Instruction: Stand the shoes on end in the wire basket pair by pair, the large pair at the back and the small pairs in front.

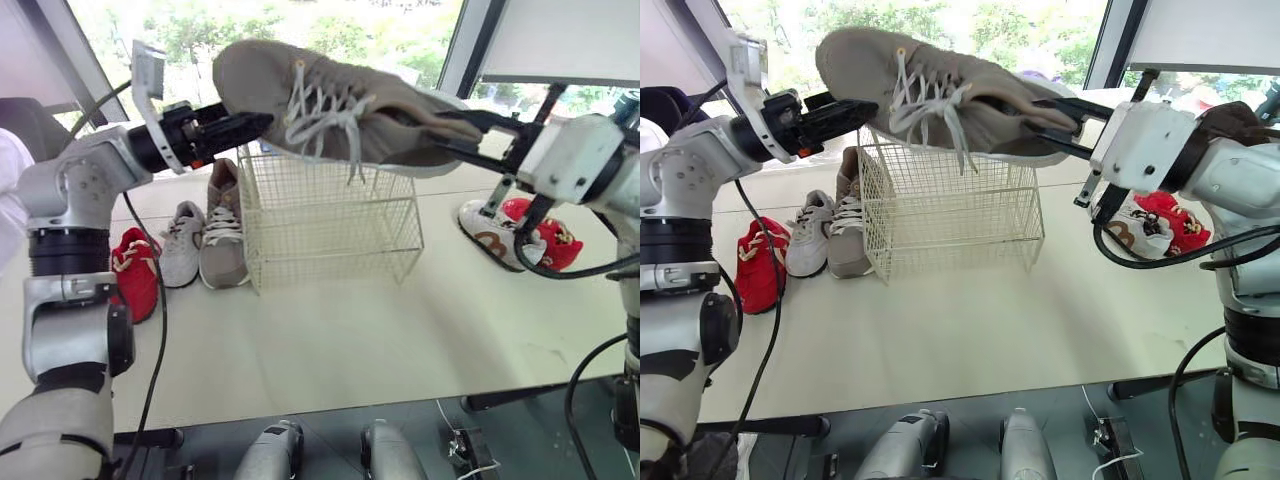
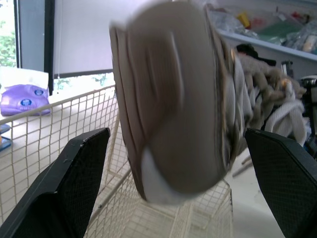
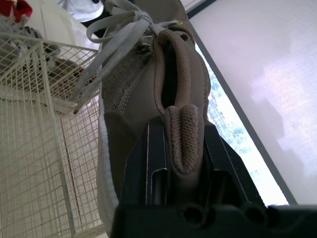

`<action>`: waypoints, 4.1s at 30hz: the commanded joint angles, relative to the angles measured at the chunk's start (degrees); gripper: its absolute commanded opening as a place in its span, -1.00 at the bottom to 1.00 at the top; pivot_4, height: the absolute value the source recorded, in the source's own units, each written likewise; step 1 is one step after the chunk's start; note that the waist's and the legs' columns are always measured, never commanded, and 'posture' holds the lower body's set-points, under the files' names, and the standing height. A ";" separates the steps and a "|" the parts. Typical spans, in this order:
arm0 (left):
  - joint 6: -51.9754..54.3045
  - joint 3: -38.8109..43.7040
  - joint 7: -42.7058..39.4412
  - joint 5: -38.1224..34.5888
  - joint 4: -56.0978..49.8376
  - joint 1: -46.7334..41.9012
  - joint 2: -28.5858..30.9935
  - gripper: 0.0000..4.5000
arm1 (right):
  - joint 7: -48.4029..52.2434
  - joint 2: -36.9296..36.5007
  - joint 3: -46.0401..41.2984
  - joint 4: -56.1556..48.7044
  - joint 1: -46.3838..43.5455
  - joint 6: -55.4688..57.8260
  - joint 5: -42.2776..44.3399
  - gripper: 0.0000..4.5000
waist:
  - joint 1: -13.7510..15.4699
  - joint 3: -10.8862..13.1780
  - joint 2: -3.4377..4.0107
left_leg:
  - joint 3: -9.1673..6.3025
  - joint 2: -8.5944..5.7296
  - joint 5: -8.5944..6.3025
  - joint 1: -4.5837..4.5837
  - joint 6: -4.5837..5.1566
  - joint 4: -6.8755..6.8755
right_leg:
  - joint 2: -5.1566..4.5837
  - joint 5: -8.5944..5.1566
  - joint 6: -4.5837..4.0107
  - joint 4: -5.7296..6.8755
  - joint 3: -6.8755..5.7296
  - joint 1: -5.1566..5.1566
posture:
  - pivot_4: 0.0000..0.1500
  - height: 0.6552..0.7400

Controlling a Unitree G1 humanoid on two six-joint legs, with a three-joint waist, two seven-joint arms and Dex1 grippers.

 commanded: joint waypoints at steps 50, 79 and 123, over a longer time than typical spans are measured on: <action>10.21 15.51 42.56 -32.28 -26.49 18.02 -22.08 -0.74 | -30.05 33.87 -11.08 10.40 -17.23 40.31 48.46 0.97 | 0.06 -0.02 -0.12 | -0.07 -0.02 0.06 -0.13 -0.12 0.20 | 0.00 0.02 -0.03 0.14 0.09 -0.07 | 1.00 1.00; 7.88 8.21 32.55 -24.26 -27.43 22.39 -9.17 0.98 | -6.24 22.19 -6.10 40.24 -39.98 29.63 29.19 -0.31 | -0.08 0.01 -0.07 | -0.03 -0.02 -0.04 -0.14 0.04 0.03 | 0.02 0.02 -0.04 0.05 0.09 -0.15 | 1.00 1.00; 6.45 8.26 34.15 -22.50 -33.34 25.56 -11.12 1.00 | 14.76 18.02 -0.72 77.70 -46.53 -5.75 -3.85 0.99 | -0.25 0.02 -0.06 | 0.00 -0.01 0.12 -0.14 -0.28 -0.14 | 0.02 0.02 -0.04 0.05 0.14 -0.25 | 1.00 1.00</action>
